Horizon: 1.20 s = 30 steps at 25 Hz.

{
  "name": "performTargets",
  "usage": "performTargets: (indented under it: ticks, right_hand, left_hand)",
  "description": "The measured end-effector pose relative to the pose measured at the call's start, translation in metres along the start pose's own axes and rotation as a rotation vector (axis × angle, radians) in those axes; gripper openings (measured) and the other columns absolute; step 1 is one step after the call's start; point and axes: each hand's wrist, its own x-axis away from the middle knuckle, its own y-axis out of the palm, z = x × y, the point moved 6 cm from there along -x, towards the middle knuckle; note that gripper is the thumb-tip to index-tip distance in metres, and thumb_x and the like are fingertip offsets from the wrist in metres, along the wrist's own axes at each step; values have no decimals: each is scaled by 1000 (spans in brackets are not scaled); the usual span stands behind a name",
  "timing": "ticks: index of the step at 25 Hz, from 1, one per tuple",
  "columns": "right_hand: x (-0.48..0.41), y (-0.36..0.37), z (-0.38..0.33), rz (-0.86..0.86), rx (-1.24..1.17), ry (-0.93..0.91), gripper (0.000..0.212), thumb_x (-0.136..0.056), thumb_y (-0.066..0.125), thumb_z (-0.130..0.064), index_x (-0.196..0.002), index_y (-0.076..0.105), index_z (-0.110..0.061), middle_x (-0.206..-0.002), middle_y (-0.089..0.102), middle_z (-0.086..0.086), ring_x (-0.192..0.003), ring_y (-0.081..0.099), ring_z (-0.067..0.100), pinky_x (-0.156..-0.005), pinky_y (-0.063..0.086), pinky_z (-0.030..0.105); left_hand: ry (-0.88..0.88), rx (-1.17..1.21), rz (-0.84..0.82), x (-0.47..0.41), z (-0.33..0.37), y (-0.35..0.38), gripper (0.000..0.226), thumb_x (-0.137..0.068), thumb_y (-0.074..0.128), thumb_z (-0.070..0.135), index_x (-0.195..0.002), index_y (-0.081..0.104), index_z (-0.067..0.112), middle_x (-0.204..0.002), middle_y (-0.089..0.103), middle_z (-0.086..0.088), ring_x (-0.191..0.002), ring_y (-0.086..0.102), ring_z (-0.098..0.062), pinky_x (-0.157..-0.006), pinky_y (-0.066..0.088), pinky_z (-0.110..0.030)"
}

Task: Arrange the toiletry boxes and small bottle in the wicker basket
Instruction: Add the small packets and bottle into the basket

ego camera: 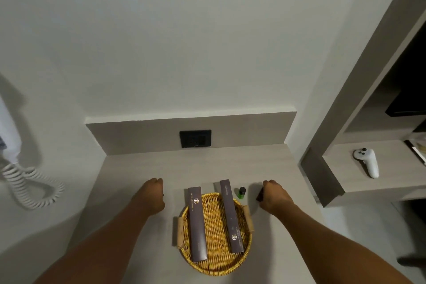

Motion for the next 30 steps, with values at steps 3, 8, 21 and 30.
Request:
performTargets:
  ticks: [3,8,21,30]
  right_hand:
    - [-6,8,0,-17,22,-1,33,-87,67,-22,-117,59,-11,-117,58,11,-107,58,29,-91,51,37]
    - [-11,10,4,3,23,3,31,-92,61,-31,-115,60,-10,-116,58,12,-105,59,29,-88,50,36]
    - [-10,11,2,70,-36,38,34,-89,67,-23,-119,57,-9,-115,57,12,-104,60,30,-89,52,39]
    - [19,-97,-131,162,-52,-506,41,-76,78,-12,-113,61,-16,-108,56,3,-98,58,24,-86,52,34]
  left_hand:
    - [17,-15,-32,-6,-1,13,20,-74,56,3,-93,49,6,-110,54,-15,-103,52,-30,-84,45,-36]
    - [8,-103,25,-9,-5,10,21,-82,51,4,-102,56,5,-115,55,-15,-107,55,-31,-88,45,-37]
    - [-17,-107,133,1,6,6,18,-86,59,7,-103,57,3,-112,55,-16,-103,56,-32,-84,50,-39]
    - [435,25,145,55,148,-49,28,-72,76,24,-94,59,25,-98,48,3,-83,52,-14,-75,54,-34]
